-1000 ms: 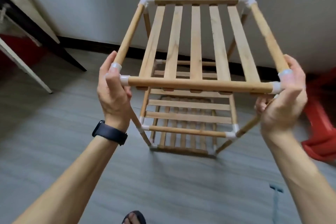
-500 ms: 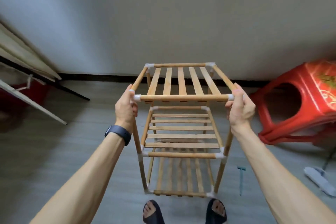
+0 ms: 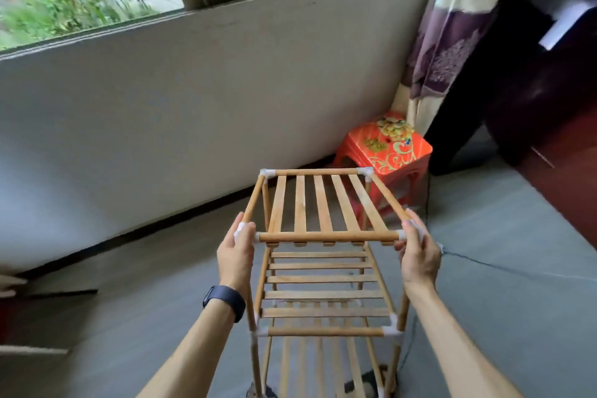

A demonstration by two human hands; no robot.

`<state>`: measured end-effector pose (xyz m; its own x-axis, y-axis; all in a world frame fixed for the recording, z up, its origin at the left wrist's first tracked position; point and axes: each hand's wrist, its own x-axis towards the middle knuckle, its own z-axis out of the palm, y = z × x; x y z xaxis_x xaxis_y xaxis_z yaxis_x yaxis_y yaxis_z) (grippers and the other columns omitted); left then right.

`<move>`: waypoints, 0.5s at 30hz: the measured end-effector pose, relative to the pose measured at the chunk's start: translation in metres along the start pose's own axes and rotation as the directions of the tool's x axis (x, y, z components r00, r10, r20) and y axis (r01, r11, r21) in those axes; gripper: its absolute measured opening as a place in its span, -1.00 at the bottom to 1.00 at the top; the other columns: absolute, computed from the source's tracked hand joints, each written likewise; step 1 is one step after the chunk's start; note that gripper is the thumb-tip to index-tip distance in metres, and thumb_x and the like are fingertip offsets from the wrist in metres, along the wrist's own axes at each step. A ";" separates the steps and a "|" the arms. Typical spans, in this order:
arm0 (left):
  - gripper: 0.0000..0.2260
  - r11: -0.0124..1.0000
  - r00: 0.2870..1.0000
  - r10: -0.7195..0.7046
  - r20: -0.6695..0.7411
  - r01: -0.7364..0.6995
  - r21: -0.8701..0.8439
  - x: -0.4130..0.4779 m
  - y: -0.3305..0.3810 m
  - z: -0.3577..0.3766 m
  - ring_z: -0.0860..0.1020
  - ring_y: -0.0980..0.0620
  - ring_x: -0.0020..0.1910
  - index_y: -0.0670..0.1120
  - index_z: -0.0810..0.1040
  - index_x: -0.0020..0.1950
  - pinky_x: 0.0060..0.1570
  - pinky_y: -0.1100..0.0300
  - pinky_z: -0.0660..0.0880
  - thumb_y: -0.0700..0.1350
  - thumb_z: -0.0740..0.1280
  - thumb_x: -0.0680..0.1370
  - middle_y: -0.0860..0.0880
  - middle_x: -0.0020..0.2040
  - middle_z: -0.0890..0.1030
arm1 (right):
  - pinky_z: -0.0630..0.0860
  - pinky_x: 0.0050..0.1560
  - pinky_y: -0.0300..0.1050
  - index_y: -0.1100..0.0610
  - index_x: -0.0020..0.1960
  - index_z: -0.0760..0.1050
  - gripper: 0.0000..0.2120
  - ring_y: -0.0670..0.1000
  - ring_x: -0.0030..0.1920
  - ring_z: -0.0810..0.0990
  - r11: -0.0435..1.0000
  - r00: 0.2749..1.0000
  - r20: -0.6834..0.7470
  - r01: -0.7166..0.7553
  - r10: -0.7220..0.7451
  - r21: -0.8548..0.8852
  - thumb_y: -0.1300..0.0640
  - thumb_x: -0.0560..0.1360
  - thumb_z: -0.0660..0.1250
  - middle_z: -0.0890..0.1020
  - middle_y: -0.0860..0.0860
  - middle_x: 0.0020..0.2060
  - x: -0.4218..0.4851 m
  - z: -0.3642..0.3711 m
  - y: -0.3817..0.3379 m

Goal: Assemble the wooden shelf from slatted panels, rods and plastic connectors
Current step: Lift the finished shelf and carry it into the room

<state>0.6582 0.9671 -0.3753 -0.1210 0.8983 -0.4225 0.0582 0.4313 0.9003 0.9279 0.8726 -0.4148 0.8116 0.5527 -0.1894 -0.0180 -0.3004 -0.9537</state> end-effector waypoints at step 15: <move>-0.69 0.975 0.810 -0.013 0.586 -0.119 0.186 -0.176 0.029 0.408 0.62 -0.18 0.10 0.03 0.51 0.40 0.24 -0.13 0.50 -0.05 0.26 0.65 -0.21 0.16 0.65 | 0.57 0.00 0.09 -0.28 0.02 0.59 -0.69 -0.03 -0.21 0.60 0.950 0.769 -0.593 -0.057 0.239 0.308 -0.30 0.34 0.25 0.65 -0.26 -0.32 0.080 -0.393 0.009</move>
<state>1.0856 0.8557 -0.3178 0.4819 0.7715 -0.4153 0.2554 0.3297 0.9089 1.2226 0.6085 -0.3469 0.9661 -0.1080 -0.2346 -0.2435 -0.0776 -0.9668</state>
